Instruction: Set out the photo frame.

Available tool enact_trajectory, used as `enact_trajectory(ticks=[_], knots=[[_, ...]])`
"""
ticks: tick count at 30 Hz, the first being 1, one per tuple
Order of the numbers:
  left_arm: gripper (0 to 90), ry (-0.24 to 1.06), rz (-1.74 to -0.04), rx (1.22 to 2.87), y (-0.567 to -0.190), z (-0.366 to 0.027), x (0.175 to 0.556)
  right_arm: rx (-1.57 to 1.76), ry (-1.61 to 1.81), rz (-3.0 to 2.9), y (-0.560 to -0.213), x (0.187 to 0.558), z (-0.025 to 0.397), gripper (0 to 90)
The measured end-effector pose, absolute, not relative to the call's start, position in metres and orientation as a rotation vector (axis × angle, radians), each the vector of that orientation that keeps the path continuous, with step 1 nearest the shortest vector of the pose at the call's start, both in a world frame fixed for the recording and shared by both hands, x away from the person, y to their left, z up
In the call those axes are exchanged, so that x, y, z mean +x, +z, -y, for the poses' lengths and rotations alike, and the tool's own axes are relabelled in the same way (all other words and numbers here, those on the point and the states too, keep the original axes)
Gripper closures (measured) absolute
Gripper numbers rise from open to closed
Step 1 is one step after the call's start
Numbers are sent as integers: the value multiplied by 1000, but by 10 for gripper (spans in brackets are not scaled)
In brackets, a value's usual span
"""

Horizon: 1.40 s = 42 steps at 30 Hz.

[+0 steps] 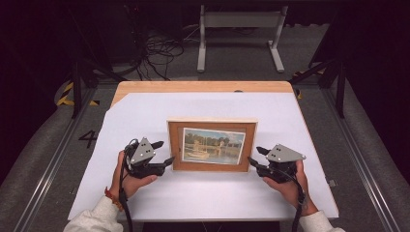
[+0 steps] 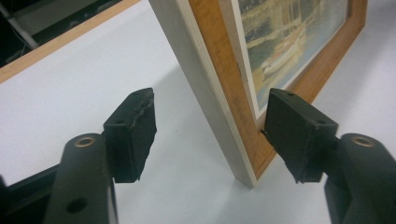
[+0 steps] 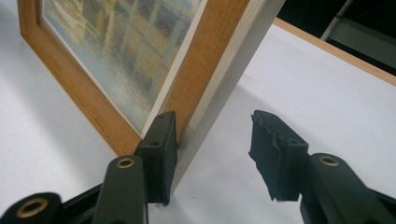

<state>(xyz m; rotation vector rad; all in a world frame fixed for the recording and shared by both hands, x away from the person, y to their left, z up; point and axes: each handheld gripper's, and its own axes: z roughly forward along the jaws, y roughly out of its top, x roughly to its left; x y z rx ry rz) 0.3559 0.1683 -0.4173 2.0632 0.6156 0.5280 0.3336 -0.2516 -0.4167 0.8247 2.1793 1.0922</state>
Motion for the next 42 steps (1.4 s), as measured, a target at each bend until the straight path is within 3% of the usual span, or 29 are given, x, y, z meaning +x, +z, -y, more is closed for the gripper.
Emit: enact_trajectory(ticks=[7, 23, 42], knots=[[244, 560, -649, 2072, -418, -174, 354, 822, 1064, -2177, -414, 330, 255, 464], [159, 558, -654, 2103, -426, -188, 346, 794, 935, -2228, -421, 324, 259, 285], [143, 593, -664, 2169, -436, -203, 335, 808, 883, -2214, -428, 313, 269, 182]])
